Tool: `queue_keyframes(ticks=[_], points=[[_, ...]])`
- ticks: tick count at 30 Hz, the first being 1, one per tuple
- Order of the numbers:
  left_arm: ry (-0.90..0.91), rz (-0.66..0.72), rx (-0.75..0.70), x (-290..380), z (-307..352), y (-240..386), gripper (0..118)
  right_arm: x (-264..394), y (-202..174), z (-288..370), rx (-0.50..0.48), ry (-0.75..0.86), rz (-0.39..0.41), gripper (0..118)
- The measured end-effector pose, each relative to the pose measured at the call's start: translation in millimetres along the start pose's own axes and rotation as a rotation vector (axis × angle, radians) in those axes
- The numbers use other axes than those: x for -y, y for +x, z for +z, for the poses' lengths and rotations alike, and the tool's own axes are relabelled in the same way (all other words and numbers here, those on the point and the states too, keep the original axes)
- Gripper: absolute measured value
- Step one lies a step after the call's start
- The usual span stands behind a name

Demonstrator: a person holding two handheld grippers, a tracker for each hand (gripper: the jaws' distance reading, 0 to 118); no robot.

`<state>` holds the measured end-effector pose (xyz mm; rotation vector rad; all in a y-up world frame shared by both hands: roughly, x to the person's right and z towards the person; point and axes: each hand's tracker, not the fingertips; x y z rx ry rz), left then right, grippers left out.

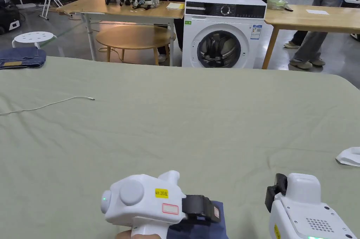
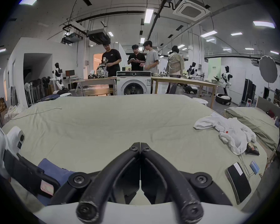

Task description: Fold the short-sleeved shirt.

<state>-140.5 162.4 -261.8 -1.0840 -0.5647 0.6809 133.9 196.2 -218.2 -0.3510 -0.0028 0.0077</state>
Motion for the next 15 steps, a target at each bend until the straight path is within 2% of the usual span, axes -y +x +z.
queue_keyframes(ticks=[2, 3, 5, 7, 10, 13, 15], points=[[0.008, 0.007, -0.002, -1.4, -2.1, -7.9, 21, 0.1, -0.4, 0.4, -0.003, -0.002, -0.006, 0], [0.003, 0.012, -0.012, -1.0, -5.6, -11.2, 14, 0.2, -0.6, 0.3, -0.004, -0.003, -0.007, 0], [-0.024, 0.032, -0.036, 3.1, -15.0, -21.7, 12, 2.0, 0.1, -1.1, -0.004, -0.005, -0.004, 0], [-0.092, 0.094, 0.064, 11.8, -32.9, -27.3, 9, 3.1, 0.6, -2.1, -0.005, -0.008, -0.005, 0], [-0.115, 0.142, 0.115, 20.8, -59.5, -35.1, 8, 5.6, 2.6, -5.1, -0.003, -0.014, -0.007, 0], [-0.115, 0.159, 0.101, 27.4, -79.7, -44.0, 4, 5.4, 0.7, -3.4, -0.001, -0.019, -0.005, 0], [-0.102, 0.129, 0.039, 30.0, -85.0, -45.2, 0, 5.7, 1.0, -3.7, 0.0, -0.023, -0.005, 0]])
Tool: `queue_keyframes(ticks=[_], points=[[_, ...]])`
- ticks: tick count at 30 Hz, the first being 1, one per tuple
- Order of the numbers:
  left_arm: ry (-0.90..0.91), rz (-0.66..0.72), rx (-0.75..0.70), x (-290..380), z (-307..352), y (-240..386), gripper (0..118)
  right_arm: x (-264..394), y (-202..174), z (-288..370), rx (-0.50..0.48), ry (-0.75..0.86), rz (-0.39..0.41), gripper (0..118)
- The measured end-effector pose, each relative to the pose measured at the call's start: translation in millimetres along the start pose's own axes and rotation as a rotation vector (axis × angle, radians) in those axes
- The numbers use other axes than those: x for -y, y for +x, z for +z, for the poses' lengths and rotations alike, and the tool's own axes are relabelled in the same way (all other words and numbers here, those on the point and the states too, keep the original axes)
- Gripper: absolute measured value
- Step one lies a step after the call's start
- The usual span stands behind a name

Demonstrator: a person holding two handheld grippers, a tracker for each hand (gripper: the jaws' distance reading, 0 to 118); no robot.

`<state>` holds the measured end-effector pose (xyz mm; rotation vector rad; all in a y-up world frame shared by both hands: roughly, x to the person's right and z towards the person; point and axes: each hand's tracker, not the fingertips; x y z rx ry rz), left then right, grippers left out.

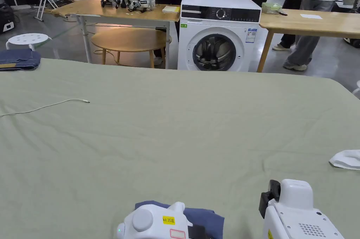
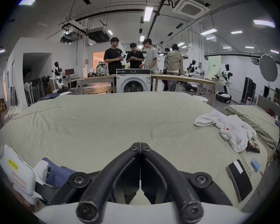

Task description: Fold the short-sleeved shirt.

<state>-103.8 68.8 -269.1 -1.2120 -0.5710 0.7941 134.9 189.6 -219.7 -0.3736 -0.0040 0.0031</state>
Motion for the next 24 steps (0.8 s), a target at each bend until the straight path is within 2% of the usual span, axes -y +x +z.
queue_keyframes(ticks=[3, 7, 12, 15, 18, 22, 24], points=[[0.011, -0.018, -0.013, 1.4, 4.2, 8.6, 0, -1.5, -2.8, 2.9, 0.001, 0.001, 0.002, 0], [0.032, -0.187, -0.139, 0.5, 19.3, 34.6, 0, -1.3, -4.1, -2.2, -0.004, 0.002, 0.009, 0], [0.169, -0.328, -0.182, -6.9, 70.8, 61.3, 0, -10.7, -15.4, -3.7, -0.016, 0.015, 0.015, 0], [0.316, -0.451, -0.304, -11.1, 111.6, 73.0, 0, -18.1, -23.2, -4.1, -0.025, 0.036, 0.027, 0], [0.535, -0.563, -0.46, -8.8, 149.3, 77.0, 0, -24.4, -29.1, -5.2, -0.031, 0.063, 0.029, 0], [0.812, -0.639, -0.611, -2.8, 184.6, 70.8, 0, -32.0, -35.8, -5.9, -0.036, 0.112, 0.033, 0], [0.934, -0.646, -0.634, 1.5, 195.6, 64.6, 0, -35.9, -39.0, -4.1, -0.038, 0.137, 0.031, 0]])
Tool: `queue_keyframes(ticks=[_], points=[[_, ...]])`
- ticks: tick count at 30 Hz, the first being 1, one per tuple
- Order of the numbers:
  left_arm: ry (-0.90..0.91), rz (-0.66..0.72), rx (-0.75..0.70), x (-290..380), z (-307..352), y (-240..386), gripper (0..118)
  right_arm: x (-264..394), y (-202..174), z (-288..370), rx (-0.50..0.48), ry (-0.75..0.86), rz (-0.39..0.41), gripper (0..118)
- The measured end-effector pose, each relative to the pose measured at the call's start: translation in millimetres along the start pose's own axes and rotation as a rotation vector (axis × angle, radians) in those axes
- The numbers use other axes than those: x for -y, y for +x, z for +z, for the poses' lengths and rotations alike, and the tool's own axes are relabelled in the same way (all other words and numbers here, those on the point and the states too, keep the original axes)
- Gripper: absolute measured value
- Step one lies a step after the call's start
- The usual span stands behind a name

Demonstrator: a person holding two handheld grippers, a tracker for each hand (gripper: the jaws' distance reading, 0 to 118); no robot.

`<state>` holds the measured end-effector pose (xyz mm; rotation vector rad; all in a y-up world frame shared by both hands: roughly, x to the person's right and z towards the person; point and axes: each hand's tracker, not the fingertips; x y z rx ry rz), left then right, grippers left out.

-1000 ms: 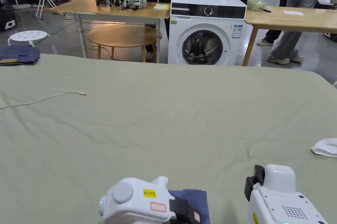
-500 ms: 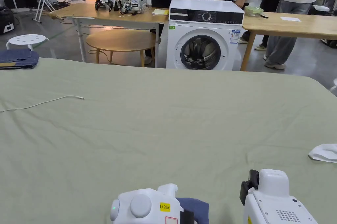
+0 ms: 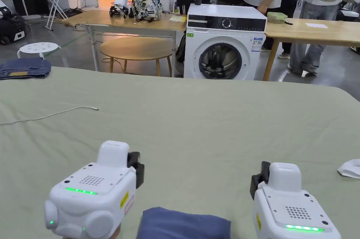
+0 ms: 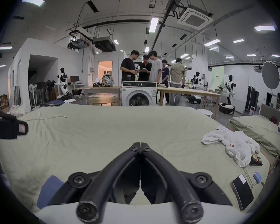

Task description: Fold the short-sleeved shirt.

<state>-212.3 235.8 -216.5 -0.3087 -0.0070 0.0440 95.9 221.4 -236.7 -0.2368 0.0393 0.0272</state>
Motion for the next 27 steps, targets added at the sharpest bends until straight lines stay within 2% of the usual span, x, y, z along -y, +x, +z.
queue_keyframes(ticks=[7, 10, 14, 18, 22, 24, 25, 27], points=[[0.228, 0.002, -0.155, 9.8, 19.6, -13.4, 0, -8.0, -2.9, 5.4, 0.016, 0.103, -0.027, 0], [0.269, -0.019, -0.205, 13.6, 25.2, -12.3, 0, -14.0, -6.3, 13.0, 0.026, 0.143, -0.032, 0], [0.255, -0.021, -0.181, 13.0, 25.1, -15.9, 0, -19.3, -10.2, 25.1, 0.022, 0.143, -0.025, 0], [0.243, -0.013, -0.165, 13.0, 27.4, -22.9, 0, -0.6, -26.4, 52.7, -0.057, 0.039, 0.026, 0], [0.221, 0.02, -0.147, 16.5, 32.8, -31.3, 0, 37.9, -52.5, 57.6, -0.185, -0.196, 0.114, 0], [0.205, 0.022, -0.159, 20.4, 36.2, -34.8, 0, 59.3, -63.1, 51.2, -0.231, -0.301, 0.124, 0], [0.204, 0.029, -0.154, 23.3, 39.5, -38.4, 0, 74.7, -63.4, 39.4, -0.218, -0.352, 0.155, 0], [0.186, 0.031, -0.162, 28.6, 44.9, -42.1, 0, 92.9, -68.6, 25.9, -0.198, -0.418, 0.153, 0]])
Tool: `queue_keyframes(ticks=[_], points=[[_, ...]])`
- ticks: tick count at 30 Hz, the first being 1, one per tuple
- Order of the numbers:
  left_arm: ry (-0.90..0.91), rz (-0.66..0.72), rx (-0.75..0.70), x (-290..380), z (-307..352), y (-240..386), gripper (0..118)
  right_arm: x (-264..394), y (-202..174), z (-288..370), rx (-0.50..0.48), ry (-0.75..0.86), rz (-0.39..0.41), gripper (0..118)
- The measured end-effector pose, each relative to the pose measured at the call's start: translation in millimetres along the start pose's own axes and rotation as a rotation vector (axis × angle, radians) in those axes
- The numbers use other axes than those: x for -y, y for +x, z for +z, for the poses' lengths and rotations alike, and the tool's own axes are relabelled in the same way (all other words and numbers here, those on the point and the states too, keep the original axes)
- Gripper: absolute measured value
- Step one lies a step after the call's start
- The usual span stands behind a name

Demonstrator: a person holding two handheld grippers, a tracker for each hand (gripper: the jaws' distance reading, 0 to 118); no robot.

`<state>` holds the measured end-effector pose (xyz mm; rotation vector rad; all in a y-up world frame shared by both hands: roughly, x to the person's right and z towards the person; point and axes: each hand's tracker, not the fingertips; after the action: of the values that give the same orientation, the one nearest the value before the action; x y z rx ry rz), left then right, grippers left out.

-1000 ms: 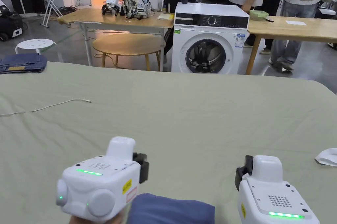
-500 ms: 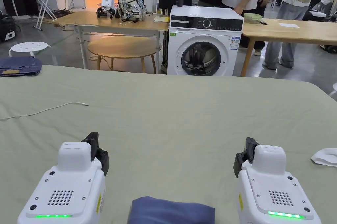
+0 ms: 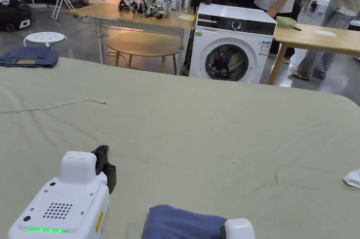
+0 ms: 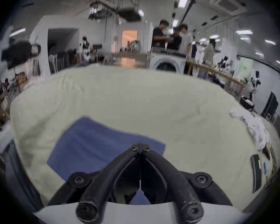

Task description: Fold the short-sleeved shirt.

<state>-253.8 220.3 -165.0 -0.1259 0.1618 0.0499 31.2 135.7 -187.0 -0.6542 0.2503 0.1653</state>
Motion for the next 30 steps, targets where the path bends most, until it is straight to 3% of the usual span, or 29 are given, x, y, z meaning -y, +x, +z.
queue_keyframes(ticks=[7, 11, 14, 18, 20, 21, 24, 30], points=[[-0.055, 0.005, -0.022, 19.2, 23.9, -18.7, 0, 3.3, -1.6, -34.0, 0.059, -0.085, -0.045, 0], [-0.175, 0.053, 0.028, 34.2, 22.9, -24.4, 0, -10.9, -14.8, -13.1, 0.051, -0.107, -0.071, 0], [-0.373, 0.119, 0.167, 43.5, 3.1, -27.0, 0, -12.9, -9.7, -14.4, 0.044, -0.12, -0.078, 0], [-0.664, 0.341, 0.403, 62.3, -38.8, -40.3, 0, -19.0, -16.1, -6.9, 0.045, -0.135, -0.064, 0], [-0.78, 0.424, 0.49, 74.5, -58.5, -46.4, 11, -20.4, -18.7, -2.8, 0.044, -0.139, -0.058, 0], [-0.807, 0.461, 0.539, 80.4, -67.7, -48.5, 28, -20.1, -16.7, -3.4, 0.043, -0.141, -0.058, 0], [-0.934, 0.538, 0.659, 92.9, -86.6, -42.0, 56, -20.9, -14.6, -2.7, 0.041, -0.143, -0.062, 0], [-1.071, 0.733, 0.826, 133.7, -114.2, -23.7, 64, -14.5, 1.2, -19.1, 0.041, -0.141, -0.068, 0]])
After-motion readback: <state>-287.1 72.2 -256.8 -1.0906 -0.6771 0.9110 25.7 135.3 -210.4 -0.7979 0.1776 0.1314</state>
